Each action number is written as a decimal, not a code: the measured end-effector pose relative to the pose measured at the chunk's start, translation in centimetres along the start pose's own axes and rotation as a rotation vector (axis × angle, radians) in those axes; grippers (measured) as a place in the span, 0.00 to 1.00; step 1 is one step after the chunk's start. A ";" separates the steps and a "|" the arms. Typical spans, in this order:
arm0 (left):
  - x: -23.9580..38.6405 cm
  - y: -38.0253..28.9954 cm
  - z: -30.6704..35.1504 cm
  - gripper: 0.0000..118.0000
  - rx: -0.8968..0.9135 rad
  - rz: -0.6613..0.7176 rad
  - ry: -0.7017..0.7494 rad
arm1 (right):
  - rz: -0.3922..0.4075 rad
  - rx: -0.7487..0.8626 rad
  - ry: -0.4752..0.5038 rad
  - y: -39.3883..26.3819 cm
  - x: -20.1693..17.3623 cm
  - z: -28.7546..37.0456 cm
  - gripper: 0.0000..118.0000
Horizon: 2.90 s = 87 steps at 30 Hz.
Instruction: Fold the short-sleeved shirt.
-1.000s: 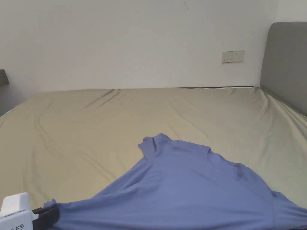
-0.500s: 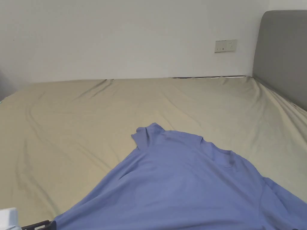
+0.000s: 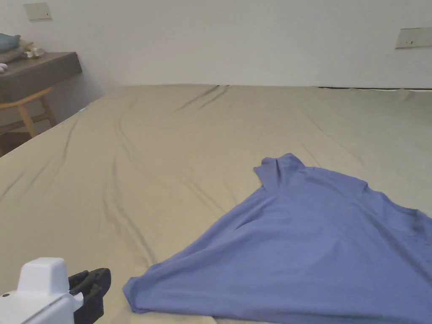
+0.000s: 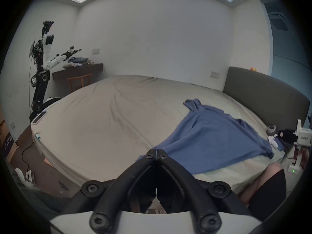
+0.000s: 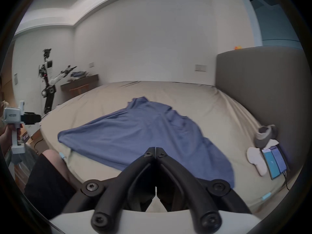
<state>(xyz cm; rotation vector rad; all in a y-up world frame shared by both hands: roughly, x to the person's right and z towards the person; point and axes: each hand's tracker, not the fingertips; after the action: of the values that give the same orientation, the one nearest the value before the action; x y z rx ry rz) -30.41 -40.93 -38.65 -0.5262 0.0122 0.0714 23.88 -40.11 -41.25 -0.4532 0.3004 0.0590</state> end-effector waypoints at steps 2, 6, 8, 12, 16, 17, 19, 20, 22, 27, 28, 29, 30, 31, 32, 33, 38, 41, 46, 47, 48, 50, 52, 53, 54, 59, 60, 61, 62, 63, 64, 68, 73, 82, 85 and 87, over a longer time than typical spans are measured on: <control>-0.7 -0.6 -2.2 0.00 -0.070 0.023 0.025 | 0.004 -0.010 0.048 0.4 -1.4 -0.9 0.00; -2.0 -0.4 -8.3 0.40 -0.186 0.115 0.007 | 0.025 -0.025 0.084 0.7 -3.2 -2.3 0.00; -2.5 -0.5 -11.7 0.83 -0.263 0.134 -0.002 | 0.028 -0.035 0.098 0.7 -3.6 -2.7 0.00; -2.7 -2.2 -16.1 0.42 -0.390 0.188 -0.021 | 0.044 -0.056 0.103 0.5 -3.8 -3.0 0.00; -2.2 -2.7 -15.8 0.05 -0.313 0.188 -0.076 | 0.042 -0.093 0.097 -0.9 -1.6 -4.4 0.00; -1.6 -2.7 -14.9 0.04 -0.311 0.181 -0.049 | 0.048 -0.105 0.096 -0.9 -1.2 -5.0 0.00; -1.5 -2.2 -14.0 0.04 -0.257 0.158 -0.085 | 0.070 -0.127 0.090 -0.3 -1.6 -6.4 0.00; -1.6 -1.9 -13.4 0.04 -0.231 0.156 -0.098 | 0.081 -0.140 0.096 0.3 -1.2 -7.7 0.00; -1.2 -1.5 -12.3 0.04 -0.204 0.136 -0.126 | 0.126 -0.118 0.089 1.9 -0.5 -11.0 0.00; -1.3 -1.2 -11.8 0.04 -0.203 0.122 -0.154 | 0.247 -0.142 0.113 10.4 1.3 -27.2 0.69; -1.4 -1.3 -12.0 0.04 -0.211 0.131 -0.156 | 0.227 -0.202 0.117 11.7 1.7 -31.1 0.94; -1.3 -1.3 -12.1 0.04 -0.211 0.141 -0.153 | 0.252 -0.167 0.101 13.1 1.9 -34.5 0.97; -1.4 -1.4 -12.3 0.04 -0.220 0.144 -0.157 | 0.277 -0.160 0.095 14.3 2.0 -38.4 0.96; -1.5 -1.4 -12.5 0.04 -0.226 0.148 -0.155 | 0.299 -0.188 0.084 15.2 2.2 -41.8 0.96; -1.5 -1.5 -12.7 0.04 -0.234 0.147 -0.151 | 0.309 -0.216 0.066 15.9 2.5 -45.4 0.96; -2.1 -1.8 -13.0 0.04 -0.239 0.147 -0.146 | 0.311 -0.216 0.044 16.3 2.7 -48.6 0.95; -2.3 -2.0 -13.5 0.04 -0.270 0.143 -0.150 | 0.408 -0.365 -0.026 14.7 2.6 -57.8 0.91; -2.4 -1.9 -13.7 0.04 -0.278 0.140 -0.158 | 0.274 -0.313 0.036 14.3 4.1 -57.8 0.77; -2.1 -1.4 -13.6 0.04 -0.263 0.133 -0.167 | 0.233 -0.312 0.034 13.9 2.2 -53.6 0.04; -2.2 -1.2 -13.4 0.04 -0.255 0.139 -0.169 | 0.244 -0.318 0.040 13.9 1.7 -52.4 0.04; -2.2 -1.0 -13.1 0.04 -0.243 0.147 -0.170 | 0.252 -0.316 0.023 14.2 1.5 -51.2 0.04; -2.1 -0.3 -12.3 0.04 -0.216 0.135 -0.169 | 0.226 -0.245 -0.002 15.3 2.5 -49.2 0.04; -1.8 0.9 -11.2 0.04 -0.170 0.106 -0.161 | 0.175 -0.189 -0.031 17.3 3.2 -45.1 0.04; -1.6 1.6 -10.5 0.04 -0.155 0.093 -0.170 | 0.148 -0.169 -0.048 18.5 3.6 -42.6 0.04; -1.5 2.3 -10.0 0.04 -0.126 0.083 -0.165 | 0.131 -0.145 -0.065 19.5 3.9 -40.4 0.04; 0.3 8.0 -6.8 0.04 0.019 0.028 -0.189 | 0.204 0.085 -0.129 25.8 6.7 -24.6 0.04; 0.7 9.4 -6.2 0.04 0.051 0.033 -0.196 | 0.179 0.090 -0.136 26.7 7.4 -21.7 0.04; 1.0 10.9 -5.6 0.04 0.077 0.036 -0.197 | 0.185 0.132 -0.158 27.8 8.0 -18.6 0.04; 1.4 12.5 -5.0 0.04 0.100 0.026 -0.195 | 0.189 0.174 -0.186 28.7 7.9 -15.1 0.04; 2.0 14.2 -4.3 0.04 0.147 0.010 -0.192 | 0.216 0.233 -0.210 29.9 7.8 -11.8 0.04; 2.4 15.8 -3.6 0.04 0.181 -0.003 -0.187 | 0.239 0.273 -0.228 30.9 8.0 -8.9 0.04; 3.9 22.7 -1.1 0.04 0.297 -0.034 -0.178 | 0.200 0.378 -0.312 33.7 9.1 0.5 0.04; 5.4 30.2 1.2 0.04 0.382 -0.057 -0.166 | 0.167 0.460 -0.358 36.6 10.7 6.4 0.04; 7.1 40.2 1.9 0.04 0.450 -0.066 -0.135 | 0.161 0.547 -0.410 41.6 11.4 6.8 0.04; 7.2 43.2 0.4 0.04 0.460 -0.044 -0.124 | 0.140 0.563 -0.425 44.1 12.3 4.7 0.04; 7.5 45.1 -1.5 0.04 0.469 -0.065 -0.094 | 0.131 0.579 -0.434 46.2 13.0 2.5 0.04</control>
<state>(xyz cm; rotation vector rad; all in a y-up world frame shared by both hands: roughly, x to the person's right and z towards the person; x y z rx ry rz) -26.12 -2.32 -62.75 -0.0536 -0.0790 0.0275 31.35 2.31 -62.52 0.1594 -0.0869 0.1887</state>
